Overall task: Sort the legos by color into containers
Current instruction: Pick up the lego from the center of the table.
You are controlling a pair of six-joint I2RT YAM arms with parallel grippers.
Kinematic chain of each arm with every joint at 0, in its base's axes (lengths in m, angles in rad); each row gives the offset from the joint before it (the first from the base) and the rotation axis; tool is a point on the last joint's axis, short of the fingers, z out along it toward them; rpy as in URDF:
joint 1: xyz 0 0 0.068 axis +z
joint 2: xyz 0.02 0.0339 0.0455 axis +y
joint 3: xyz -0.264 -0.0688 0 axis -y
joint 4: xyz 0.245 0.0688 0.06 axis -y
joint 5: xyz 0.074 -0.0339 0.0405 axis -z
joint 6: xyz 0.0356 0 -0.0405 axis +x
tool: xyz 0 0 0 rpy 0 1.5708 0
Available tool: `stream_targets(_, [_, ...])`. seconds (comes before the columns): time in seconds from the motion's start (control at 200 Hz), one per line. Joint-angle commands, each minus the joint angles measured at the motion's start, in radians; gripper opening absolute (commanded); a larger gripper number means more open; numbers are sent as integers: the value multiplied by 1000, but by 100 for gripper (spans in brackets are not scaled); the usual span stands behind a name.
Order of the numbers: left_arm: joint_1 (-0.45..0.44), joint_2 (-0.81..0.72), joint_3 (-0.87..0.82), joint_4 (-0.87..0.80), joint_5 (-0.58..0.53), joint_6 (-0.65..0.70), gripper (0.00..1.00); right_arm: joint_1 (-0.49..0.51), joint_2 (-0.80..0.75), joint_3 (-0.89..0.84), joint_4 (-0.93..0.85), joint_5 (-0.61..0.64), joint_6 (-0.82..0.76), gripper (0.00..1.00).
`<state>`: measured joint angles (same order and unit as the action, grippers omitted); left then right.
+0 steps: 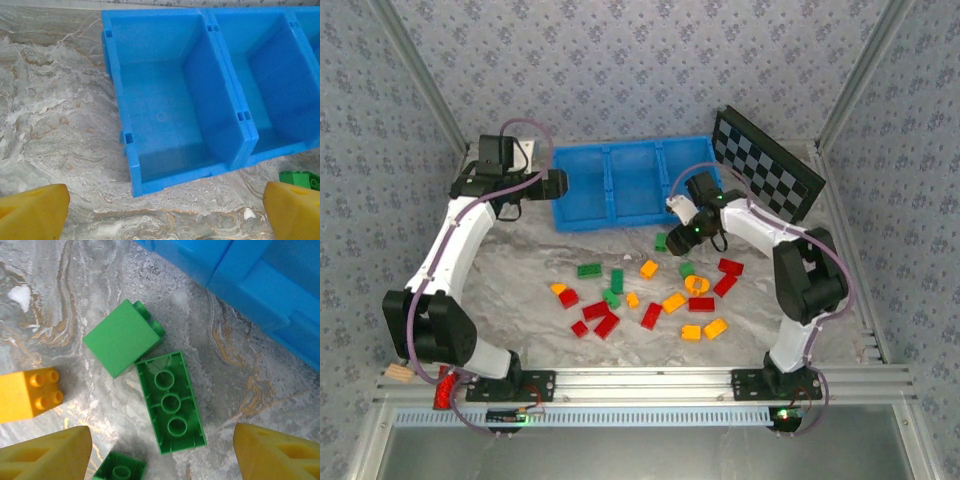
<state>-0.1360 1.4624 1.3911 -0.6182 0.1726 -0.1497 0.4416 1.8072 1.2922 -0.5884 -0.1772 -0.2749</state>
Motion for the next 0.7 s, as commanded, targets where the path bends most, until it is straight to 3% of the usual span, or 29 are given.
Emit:
stream_targets(0.0, [3,-8,1,-39,22,19,99,17,62,64,-77,64,-55,75])
stream_targets(0.305, [3,-5,2,-53,7,37,99,40,172,128,-109,81,-83,66])
stream_targets(0.59, [4,7,3,-55,1,40,99,39,180,130,-135,96,-93,32])
stream_targets(0.695, [3,9,5,-55,4,40,99,18,112,107,-145,49,-80,27])
